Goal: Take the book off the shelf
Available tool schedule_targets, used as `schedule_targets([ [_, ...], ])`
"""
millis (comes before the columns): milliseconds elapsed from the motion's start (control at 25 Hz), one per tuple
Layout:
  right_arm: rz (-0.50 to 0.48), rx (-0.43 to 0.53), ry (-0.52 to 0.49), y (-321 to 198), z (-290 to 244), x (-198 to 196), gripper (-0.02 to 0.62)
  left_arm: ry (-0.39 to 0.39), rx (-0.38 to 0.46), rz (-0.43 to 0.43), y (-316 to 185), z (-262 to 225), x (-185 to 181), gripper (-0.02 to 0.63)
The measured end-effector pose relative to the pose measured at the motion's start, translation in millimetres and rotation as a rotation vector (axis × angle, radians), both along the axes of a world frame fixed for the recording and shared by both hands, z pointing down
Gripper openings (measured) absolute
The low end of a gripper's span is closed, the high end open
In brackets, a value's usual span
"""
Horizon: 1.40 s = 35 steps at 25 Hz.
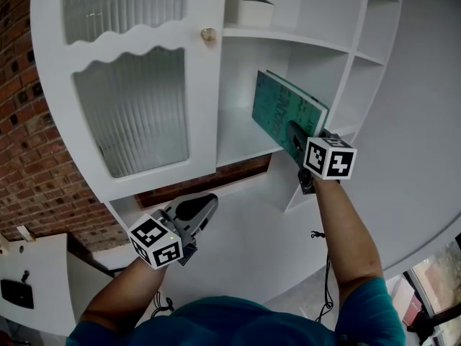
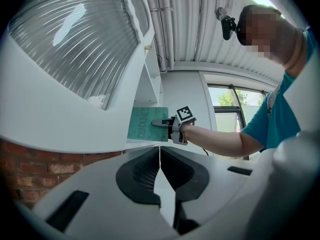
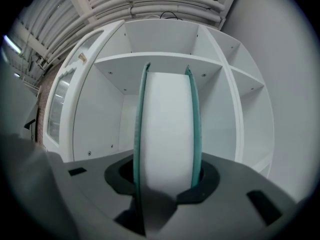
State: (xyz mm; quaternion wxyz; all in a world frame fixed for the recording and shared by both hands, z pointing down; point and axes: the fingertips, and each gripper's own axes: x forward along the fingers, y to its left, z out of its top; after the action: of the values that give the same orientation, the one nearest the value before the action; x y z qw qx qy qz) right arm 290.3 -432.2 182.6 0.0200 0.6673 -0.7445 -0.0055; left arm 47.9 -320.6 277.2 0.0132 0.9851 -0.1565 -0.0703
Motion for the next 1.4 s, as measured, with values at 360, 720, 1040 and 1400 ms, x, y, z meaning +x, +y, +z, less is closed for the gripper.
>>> schedule_targets([
  [360,-0.010,0.070,-0.071,69.0,-10.6,23.7,0.170,-0.006,0.001,0.010,12.3,3.3,5.3,0.015],
  [720,0.000,0.123,-0.088,141.6,-7.9,46.2,0.170,-0.015,-0.011,0.009,16.9,16.8,12.8,0.015],
  [1040,0.005,0.114,-0.149,197.5,37.3,53.4,0.171,-0.043,-0.079,0.004,21.6,55.6,17.5,0.015],
  [1400,0.006,0.001,-0.204,215.7,127.2,48.7,0.170,-0.097,-0.178,-0.019,20.0,113.1,17.6,0.015],
])
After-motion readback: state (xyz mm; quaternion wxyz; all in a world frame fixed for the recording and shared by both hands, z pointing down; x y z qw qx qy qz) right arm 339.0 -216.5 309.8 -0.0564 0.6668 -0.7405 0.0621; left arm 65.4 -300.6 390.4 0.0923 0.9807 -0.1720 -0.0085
